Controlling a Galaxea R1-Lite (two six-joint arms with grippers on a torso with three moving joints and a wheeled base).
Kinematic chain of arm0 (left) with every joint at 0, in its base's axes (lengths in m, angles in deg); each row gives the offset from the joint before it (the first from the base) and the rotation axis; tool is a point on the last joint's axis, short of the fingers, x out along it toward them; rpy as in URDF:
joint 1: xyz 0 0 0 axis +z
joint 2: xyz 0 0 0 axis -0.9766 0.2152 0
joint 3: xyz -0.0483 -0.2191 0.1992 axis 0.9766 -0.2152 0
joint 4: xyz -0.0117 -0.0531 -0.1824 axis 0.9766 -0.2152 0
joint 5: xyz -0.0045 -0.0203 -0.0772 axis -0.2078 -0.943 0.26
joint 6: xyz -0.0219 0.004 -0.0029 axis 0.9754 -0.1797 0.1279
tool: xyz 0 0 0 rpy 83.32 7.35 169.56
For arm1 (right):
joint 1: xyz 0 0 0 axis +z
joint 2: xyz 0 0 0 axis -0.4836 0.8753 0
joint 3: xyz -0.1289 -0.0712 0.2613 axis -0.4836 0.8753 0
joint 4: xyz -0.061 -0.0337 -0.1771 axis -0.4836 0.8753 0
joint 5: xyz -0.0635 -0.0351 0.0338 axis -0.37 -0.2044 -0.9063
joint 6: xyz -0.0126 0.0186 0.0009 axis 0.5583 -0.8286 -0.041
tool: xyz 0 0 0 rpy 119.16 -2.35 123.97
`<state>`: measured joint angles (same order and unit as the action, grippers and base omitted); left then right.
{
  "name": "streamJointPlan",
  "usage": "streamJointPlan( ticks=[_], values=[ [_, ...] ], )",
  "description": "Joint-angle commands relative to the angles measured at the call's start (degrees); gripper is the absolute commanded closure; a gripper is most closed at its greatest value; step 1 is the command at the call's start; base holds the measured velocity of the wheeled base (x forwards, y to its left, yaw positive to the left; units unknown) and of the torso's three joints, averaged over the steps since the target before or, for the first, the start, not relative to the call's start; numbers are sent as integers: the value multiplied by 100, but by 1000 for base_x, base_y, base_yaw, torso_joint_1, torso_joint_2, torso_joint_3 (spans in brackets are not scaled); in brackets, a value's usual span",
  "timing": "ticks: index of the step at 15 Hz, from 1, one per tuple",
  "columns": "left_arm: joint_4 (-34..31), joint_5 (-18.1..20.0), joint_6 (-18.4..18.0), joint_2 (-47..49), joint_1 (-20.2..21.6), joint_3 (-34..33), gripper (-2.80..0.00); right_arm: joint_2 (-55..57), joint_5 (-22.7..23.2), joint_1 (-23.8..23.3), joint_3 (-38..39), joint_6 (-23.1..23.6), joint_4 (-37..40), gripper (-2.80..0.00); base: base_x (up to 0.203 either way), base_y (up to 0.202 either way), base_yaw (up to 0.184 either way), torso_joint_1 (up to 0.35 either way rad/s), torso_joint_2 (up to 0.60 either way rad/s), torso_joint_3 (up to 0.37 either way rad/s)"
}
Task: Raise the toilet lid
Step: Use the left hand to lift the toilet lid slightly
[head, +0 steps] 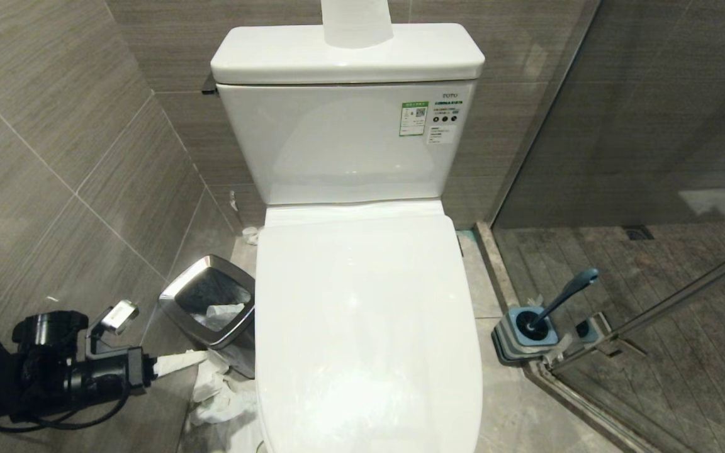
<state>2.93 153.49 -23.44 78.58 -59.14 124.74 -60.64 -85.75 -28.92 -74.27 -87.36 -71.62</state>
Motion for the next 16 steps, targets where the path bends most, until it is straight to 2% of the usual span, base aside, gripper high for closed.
streamJointPlan(
  ticks=[1,4,6,8,11,13,16],
  values=[
    [11,249,-3,72,66,-207,-280,5,0,0,62,-5,-2,0,0,0,0,0,0,0],
    [42,768,8,22,73,-403,-280,5,0,0,62,3,-2,0,0,0,0,0,0,0],
    [393,824,-97,38,63,-713,-280,5,0,0,62,4,-2,0,0,0,0,0,0,0],
    [920,823,-121,52,-91,-1001,-280,5,0,0,62,-5,-2,0,0,0,0,0,0,0],
    [1222,774,-138,-42,-438,-1368,-280,5,0,0,62,-3,-2,0,0,0,0,0,0,0],
    [1509,626,-134,-90,-711,-1501,-280,5,0,0,62,-5,-2,0,0,0,0,0,0,0],
    [1609,342,-107,-327,-1057,-1532,-280,5,0,0,62,-5,-2,0,0,0,0,0,0,0]
  ],
)
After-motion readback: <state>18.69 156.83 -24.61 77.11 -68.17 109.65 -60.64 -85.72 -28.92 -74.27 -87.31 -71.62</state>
